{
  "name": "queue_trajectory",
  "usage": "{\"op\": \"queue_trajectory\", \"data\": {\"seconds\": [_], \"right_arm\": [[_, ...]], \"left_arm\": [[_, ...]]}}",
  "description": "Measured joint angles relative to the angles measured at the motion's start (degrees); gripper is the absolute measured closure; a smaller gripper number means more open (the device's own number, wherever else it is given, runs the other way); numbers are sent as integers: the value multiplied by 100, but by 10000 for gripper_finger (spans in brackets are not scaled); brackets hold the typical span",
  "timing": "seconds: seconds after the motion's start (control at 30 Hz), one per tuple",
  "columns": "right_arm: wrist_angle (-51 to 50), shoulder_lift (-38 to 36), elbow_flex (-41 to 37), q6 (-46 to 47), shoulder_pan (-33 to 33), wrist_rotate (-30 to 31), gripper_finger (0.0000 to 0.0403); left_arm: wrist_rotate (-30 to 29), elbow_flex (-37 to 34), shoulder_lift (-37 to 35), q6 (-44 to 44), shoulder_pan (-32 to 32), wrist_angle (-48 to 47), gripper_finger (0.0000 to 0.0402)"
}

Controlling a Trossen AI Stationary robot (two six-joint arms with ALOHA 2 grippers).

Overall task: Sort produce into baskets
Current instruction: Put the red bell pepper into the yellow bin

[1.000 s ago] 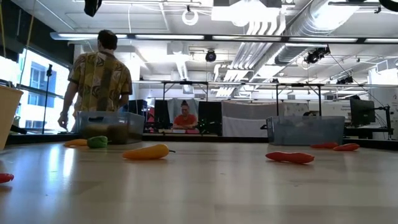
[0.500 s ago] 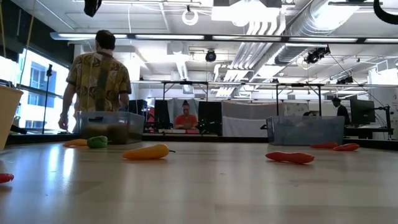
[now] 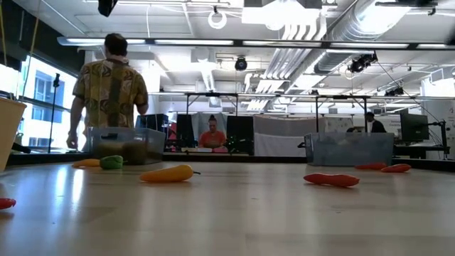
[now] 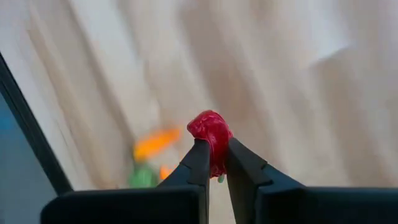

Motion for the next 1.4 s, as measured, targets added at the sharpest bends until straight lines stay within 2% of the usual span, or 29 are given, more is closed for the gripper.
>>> {"op": "queue_trajectory", "data": {"seconds": [0.13, 0.23, 0.33, 0.5, 0.6, 0.67, 0.83, 1.0, 1.2, 1.4], "right_arm": [[121, -526, 188, 77, -361, 1156, 397], [1164, -548, 194, -700, -820, 1411, 397], [2681, -66, 198, -2017, -1266, 1163, 396], [5325, 1246, 196, -3868, -1864, 648, 396], [6669, 2134, 396, -4551, -2182, 312, 396], [7121, 2681, 744, -4749, -2342, 191, 396], [7447, 3977, 2126, -4993, -2528, -153, 396], [7390, 4884, 3487, -4969, -2578, -217, 397], [6857, 5476, 4816, -5443, -2598, -237, 395], [6533, 5675, 5223, -5546, -2669, -235, 354]], "left_arm": [[0, 0, 0, 82, 0, -1, 401], [0, 0, 0, 84, 0, -31, 401], [2, 0, 0, 61, 0, -129, 402], [4, 0, 0, 40, 0, -215, 401], [4, 0, 0, 25, 0, -214, 402], [2, 0, 0, 25, 0, -212, 401], [4, 0, 13, 30, 0, -213, 402], [4, 0, 15, 30, 0, -209, 402], [4, 0, 15, 27, 0, -209, 401], [4, 0, 15, -13, 0, -206, 401]]}}
